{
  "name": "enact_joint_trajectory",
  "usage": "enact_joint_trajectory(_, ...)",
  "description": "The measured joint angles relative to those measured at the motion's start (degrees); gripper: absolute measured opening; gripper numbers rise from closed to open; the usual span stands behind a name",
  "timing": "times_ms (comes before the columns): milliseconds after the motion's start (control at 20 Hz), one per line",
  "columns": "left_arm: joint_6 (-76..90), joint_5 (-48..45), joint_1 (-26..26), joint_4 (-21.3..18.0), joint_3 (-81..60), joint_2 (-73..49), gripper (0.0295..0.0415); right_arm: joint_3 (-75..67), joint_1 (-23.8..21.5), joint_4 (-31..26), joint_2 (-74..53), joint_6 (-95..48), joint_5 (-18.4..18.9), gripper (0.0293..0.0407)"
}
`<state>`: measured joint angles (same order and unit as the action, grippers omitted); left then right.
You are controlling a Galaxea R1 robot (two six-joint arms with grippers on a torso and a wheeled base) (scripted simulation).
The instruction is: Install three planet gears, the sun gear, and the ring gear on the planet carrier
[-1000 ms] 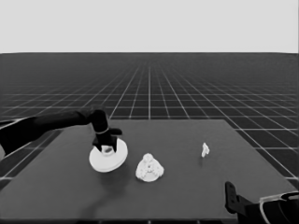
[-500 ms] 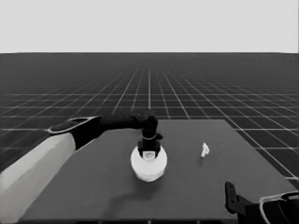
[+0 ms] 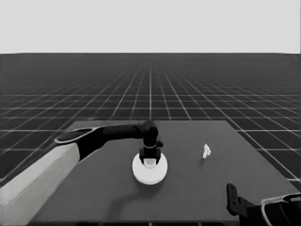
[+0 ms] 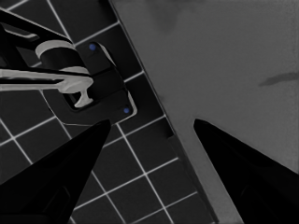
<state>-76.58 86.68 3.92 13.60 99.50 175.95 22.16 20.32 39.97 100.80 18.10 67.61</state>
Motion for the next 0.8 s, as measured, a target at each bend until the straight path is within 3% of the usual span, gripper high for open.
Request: enact_joint_trajectory(800, 7.27, -0.07, 0.32, -0.04, -0.01, 0.06, 0.0348, 0.00, 0.00, 0.00, 0.00, 0.00, 0.00, 0.0385)
